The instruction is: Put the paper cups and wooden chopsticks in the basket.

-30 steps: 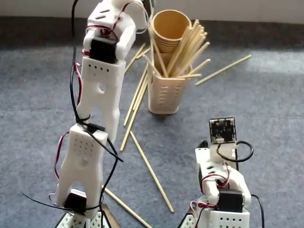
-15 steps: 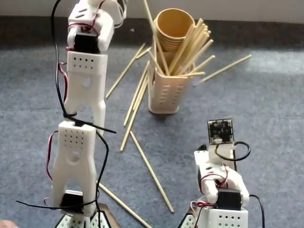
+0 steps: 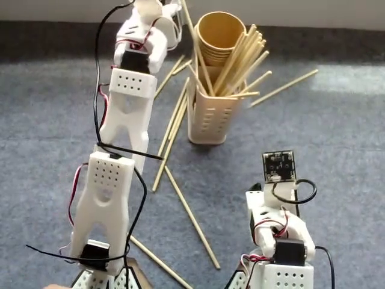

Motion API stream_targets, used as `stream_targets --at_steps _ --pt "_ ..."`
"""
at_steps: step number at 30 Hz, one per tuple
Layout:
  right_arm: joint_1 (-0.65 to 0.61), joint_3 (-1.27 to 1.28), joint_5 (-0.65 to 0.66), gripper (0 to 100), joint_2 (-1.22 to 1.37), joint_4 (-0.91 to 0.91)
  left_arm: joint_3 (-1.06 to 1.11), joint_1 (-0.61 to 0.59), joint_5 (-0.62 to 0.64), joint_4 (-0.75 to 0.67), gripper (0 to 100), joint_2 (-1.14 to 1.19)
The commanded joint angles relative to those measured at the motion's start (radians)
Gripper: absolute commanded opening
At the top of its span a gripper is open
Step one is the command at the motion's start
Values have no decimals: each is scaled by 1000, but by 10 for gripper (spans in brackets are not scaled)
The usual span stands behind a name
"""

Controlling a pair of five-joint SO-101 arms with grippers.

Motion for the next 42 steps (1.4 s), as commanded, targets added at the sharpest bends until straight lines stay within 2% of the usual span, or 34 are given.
stream_targets --at_steps 1,12,20,26,32,35,42 --pt "4 -7 9 156 -7 -21 -41 41 5 -15 108 -27" --pt "4 -7 9 156 -7 -21 -288 87 6 209 108 -84" --pt "4 -7 9 156 -7 -21 -289 179 5 339 108 -242" --pt "4 -7 9 156 -7 -21 -289 173 2 364 108 -357" --pt "4 -7 9 156 -7 -21 -289 188 -2 543 109 -417" --pt "4 -7 9 156 -7 -21 -289 136 -2 516 109 -384" --pt "4 -7 9 156 -7 -21 -229 -53 -2 193 108 -179"
